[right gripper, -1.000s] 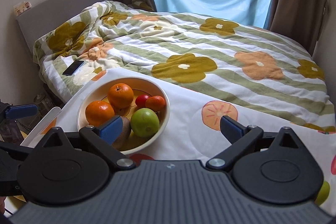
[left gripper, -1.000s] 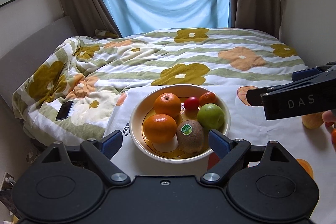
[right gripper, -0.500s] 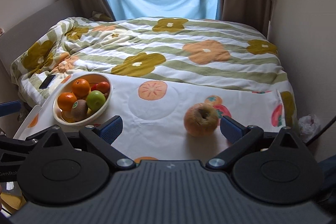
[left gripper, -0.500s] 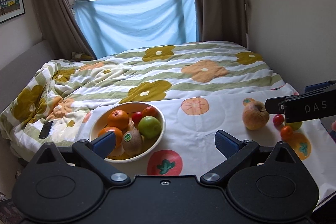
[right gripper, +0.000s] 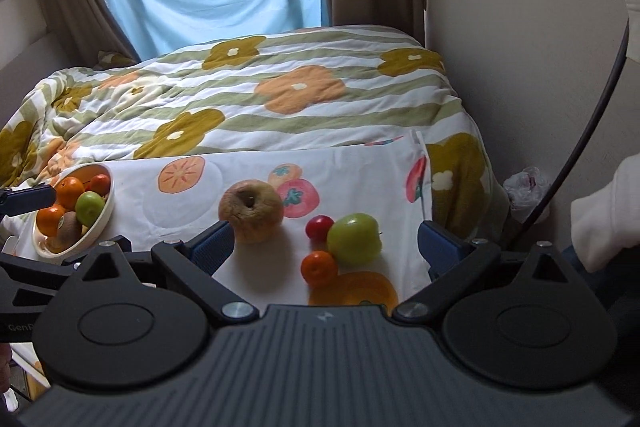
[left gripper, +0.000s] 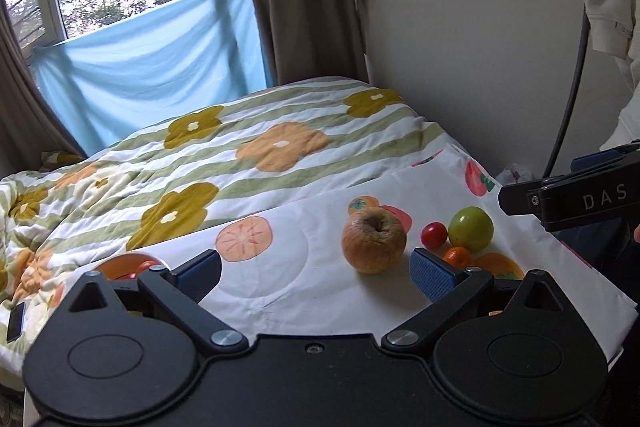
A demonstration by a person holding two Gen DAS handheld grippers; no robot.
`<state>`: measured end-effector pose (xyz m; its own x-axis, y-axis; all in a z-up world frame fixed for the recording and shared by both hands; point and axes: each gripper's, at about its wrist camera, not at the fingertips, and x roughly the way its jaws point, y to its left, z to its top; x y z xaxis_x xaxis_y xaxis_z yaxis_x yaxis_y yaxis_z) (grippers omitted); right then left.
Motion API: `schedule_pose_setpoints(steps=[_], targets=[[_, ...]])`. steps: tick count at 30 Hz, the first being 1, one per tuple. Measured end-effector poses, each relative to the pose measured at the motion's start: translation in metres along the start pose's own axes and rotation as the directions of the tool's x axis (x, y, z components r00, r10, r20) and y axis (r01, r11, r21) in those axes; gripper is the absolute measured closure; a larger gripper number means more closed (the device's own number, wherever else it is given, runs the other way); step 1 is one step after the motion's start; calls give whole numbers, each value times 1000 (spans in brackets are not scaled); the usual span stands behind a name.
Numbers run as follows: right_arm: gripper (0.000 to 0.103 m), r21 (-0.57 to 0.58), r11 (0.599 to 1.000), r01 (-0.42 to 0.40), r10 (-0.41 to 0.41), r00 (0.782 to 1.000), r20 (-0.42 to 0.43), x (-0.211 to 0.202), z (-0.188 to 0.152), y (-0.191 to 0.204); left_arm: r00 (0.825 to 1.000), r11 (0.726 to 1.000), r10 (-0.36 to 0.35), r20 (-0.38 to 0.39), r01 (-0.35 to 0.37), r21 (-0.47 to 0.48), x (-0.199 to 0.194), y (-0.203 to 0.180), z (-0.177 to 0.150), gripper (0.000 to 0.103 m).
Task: Organize fruits
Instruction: 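Move both open tools back toward the brown apple and green apple, then grasp the large brown apple with the left tool while the right tool grasps the green apple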
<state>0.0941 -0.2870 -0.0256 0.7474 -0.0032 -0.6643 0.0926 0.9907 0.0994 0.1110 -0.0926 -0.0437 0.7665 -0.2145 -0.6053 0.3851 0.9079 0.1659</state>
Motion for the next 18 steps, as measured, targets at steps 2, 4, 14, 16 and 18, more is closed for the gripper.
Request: schedule_pose_setpoints(steps=[2, 4, 14, 16, 18], targets=[[0, 14, 1000, 19, -19, 1000, -5, 8, 0, -6, 1000, 999, -22, -10, 22, 31, 14, -5, 2, 1], [0, 21, 999, 31, -31, 999, -18, 19, 0, -10, 999, 997, -44, -21, 45, 65, 29, -11, 5, 1], [0, 23, 997, 72, -70, 995, -66, 63, -2, -9, 988, 975, -123, -95, 138, 177, 102, -24, 10, 2], [0, 21, 997, 74, -72, 994, -80, 72, -1, -8, 985, 971, -131, -113, 151, 187, 115, -24, 10, 3], [2, 22, 997, 73, -71, 993, -95, 82, 0, -7, 981, 967, -146, -131, 170, 192, 128, -25, 10, 4]])
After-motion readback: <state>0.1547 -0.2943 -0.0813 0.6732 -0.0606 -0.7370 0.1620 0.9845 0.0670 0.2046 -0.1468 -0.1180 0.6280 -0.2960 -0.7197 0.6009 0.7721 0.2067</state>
